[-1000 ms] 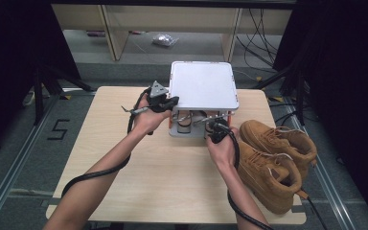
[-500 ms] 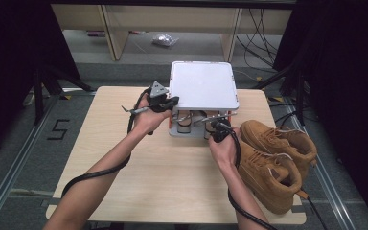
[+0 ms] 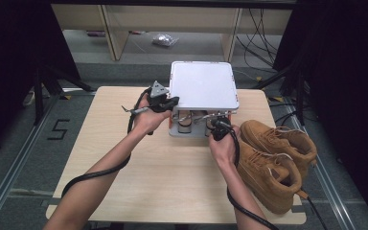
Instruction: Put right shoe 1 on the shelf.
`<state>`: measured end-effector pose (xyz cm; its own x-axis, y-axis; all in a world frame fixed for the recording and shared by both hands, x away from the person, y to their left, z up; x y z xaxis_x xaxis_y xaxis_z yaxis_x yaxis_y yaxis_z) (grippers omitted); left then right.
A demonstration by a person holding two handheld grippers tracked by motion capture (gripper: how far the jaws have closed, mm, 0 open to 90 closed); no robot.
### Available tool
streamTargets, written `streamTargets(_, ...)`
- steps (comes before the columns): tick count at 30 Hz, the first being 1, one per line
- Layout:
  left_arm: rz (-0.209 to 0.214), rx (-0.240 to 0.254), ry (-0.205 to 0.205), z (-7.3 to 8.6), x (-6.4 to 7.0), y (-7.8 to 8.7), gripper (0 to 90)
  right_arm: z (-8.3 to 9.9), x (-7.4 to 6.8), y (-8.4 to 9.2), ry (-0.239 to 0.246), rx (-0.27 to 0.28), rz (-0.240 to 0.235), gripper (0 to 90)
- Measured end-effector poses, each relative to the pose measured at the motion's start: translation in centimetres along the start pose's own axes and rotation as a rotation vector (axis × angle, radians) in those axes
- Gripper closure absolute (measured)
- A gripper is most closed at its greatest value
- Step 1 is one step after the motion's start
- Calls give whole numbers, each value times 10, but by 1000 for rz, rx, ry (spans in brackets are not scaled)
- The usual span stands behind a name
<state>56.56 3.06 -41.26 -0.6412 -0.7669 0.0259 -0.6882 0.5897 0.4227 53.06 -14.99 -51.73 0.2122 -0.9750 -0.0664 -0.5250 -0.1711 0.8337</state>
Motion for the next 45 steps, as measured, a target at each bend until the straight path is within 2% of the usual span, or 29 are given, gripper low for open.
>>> streamTargets(9, 1, 0, 2, 0, 0, 0, 900, -9, 0, -7, 30, 11, 22, 900)
streamTargets(12, 0, -1, -2, 0, 0, 0, 900, -10, 2, -10, 44, 34, 30, 900)
streamTargets(16, -3, 1, -2, 0, 1, 0, 899, -9, 2, -11, 32, 50, 7, 891)
streamTargets(18, -5, 0, -4, 0, 1, 0, 900, -7, 1, -10, 29, 54, 14, 878)
streamTargets(20, -6, 0, -5, 0, 1, 0, 900, -6, 2, -12, 40, 61, 8, 877)
streamTargets(21, -5, 1, -4, 0, 1, 0, 900, -4, 0, -11, 16, 49, 0, 880)
streamTargets(24, -5, 0, -6, 0, 1, 0, 899, -3, 1, -7, 26, 67, -10, 900)
streamTargets(25, -6, -1, -7, 0, 1, 0, 900, -4, 4, -4, 44, 73, -3, 900)
streamTargets(28, -6, 0, -5, 0, 1, 1, 899, -4, 5, -1, 5, 64, -10, 900)
streamTargets(30, -6, -1, -5, 0, 1, 1, 899, -6, 8, -2, 4, 66, 1, 900)
streamTargets(31, -6, -1, -6, 0, 1, 1, 899, -7, 9, -4, 15, 75, -11, 900)
streamTargets(33, -5, -1, -6, 0, 1, 1, 900, -5, 8, -4, -18, 65, -8, 900)
streamTargets(34, -5, -1, -6, 0, 1, 1, 899, -6, 11, -5, -7, 74, 5, 900)
streamTargets(35, -5, -1, -7, 0, 1, 1, 899, -7, 13, -7, 9, 84, -1, 900)
streamTargets(38, -5, 0, -7, 0, 1, 1, 899, -8, 13, -8, -18, 73, -15, 900)
streamTargets(39, -5, 0, -6, 0, 1, 0, 899, -8, 14, -7, -4, 65, -7, 900)
streamTargets(41, -6, -1, -6, 0, 1, 0, 900, -8, 14, -8, -16, 74, -13, 900)
streamTargets(43, -7, 0, -7, 0, 1, 1, 899, -9, 15, -8, 3, 73, -7, 900)
streamTargets(45, -7, 0, -6, 0, 1, 0, 899, -8, 15, -8, -2, 70, -4, 900)
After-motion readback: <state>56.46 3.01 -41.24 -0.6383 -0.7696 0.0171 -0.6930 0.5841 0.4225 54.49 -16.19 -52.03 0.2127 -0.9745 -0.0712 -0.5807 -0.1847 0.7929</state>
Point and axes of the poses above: each handheld gripper's, and its own axes: y roughly backward along the jaws, z roughly out of its underside, x roughly to its right, the point moved 7 cm from there along -y, roughly forward along the jaws, and after that the axes turned 4 degrees about -x, right-handed, at the moved point
